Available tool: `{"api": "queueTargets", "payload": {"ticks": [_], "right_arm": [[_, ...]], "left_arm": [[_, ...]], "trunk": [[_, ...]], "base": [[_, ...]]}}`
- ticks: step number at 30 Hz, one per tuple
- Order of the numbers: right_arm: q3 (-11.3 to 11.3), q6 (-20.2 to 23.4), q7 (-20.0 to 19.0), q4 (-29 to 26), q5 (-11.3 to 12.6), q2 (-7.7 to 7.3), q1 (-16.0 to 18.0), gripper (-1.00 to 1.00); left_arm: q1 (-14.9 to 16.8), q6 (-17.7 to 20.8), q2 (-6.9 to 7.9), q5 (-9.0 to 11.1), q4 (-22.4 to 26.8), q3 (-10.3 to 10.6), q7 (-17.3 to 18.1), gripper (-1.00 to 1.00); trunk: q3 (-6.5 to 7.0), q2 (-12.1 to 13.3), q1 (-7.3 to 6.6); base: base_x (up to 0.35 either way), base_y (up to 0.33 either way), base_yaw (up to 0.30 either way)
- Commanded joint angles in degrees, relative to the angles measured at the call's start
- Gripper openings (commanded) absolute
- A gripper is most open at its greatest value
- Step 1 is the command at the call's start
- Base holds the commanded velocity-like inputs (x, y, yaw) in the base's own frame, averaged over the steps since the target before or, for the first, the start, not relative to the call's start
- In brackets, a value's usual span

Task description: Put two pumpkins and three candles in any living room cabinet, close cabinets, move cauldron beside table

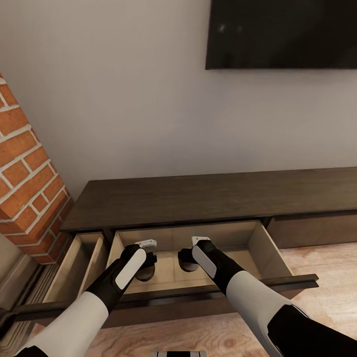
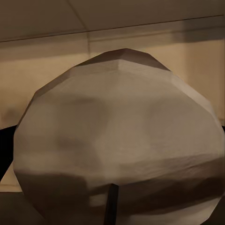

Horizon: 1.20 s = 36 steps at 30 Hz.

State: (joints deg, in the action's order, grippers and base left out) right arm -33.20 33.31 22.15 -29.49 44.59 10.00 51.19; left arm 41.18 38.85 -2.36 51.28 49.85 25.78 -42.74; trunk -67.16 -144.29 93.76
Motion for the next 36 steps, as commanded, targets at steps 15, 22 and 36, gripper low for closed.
{"api": "queueTargets", "payload": {"ticks": [15,22,36], "right_arm": [[-0.19,0.09,0.54,-0.04,0.5,0.0,0.05,1.0],[-0.19,0.09,0.54,-0.04,0.56,0.0,0.05,1.0],[-5.88,-4.68,0.61,1.49,0.88,0.0,0.05,1.0]], "left_arm": [[0.04,0.0,0.07,0.58,0.16,0.15,-0.64,1.0],[0.04,0.0,0.06,0.58,0.49,0.15,-0.68,1.0],[0.04,0.0,0.07,0.59,0.45,0.15,-0.68,1.0]], "trunk": [[-0.05,-0.02,-0.01],[-0.05,-0.02,-0.01],[0.61,0.02,-0.09]], "base": [[0.0,0.0,0.0],[0.0,0.0,0.0],[0.0,0.0,0.0]]}}
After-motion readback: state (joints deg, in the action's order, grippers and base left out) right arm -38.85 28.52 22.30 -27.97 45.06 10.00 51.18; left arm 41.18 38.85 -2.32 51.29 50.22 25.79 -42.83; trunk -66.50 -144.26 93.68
